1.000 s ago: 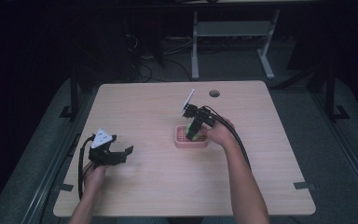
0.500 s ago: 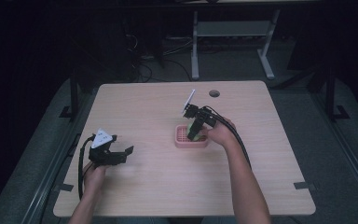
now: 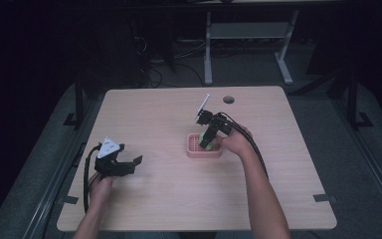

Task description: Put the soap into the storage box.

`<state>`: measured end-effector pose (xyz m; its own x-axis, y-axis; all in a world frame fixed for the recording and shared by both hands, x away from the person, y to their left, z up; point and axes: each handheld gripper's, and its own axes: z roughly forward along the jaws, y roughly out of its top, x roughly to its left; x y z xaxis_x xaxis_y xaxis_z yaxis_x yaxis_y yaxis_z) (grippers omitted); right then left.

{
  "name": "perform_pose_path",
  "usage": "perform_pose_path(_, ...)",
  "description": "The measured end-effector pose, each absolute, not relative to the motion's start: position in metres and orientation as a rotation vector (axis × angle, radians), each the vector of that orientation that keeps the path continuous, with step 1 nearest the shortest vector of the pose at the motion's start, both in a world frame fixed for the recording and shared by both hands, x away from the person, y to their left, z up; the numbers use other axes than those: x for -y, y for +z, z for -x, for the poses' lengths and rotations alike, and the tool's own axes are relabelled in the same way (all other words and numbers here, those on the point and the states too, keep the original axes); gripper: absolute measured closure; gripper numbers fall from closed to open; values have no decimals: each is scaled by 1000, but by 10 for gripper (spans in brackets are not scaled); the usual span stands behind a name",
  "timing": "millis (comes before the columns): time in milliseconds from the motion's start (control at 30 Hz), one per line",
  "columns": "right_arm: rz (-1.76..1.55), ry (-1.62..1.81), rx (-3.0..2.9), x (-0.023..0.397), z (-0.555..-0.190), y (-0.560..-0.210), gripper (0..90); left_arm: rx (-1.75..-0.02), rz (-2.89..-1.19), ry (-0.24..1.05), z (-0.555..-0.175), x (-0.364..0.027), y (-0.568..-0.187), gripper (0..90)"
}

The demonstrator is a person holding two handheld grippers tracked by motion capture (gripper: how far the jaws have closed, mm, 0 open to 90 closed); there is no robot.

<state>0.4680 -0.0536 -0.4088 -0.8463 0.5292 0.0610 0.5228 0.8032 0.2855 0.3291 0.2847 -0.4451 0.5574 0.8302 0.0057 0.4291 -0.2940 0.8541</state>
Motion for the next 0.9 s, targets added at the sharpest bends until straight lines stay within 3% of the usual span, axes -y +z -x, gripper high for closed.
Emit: perform_pose_path(900, -898, 599, -2939, 77, -456, -390, 258, -1015, -1928, 581, -328, -283, -445, 143)
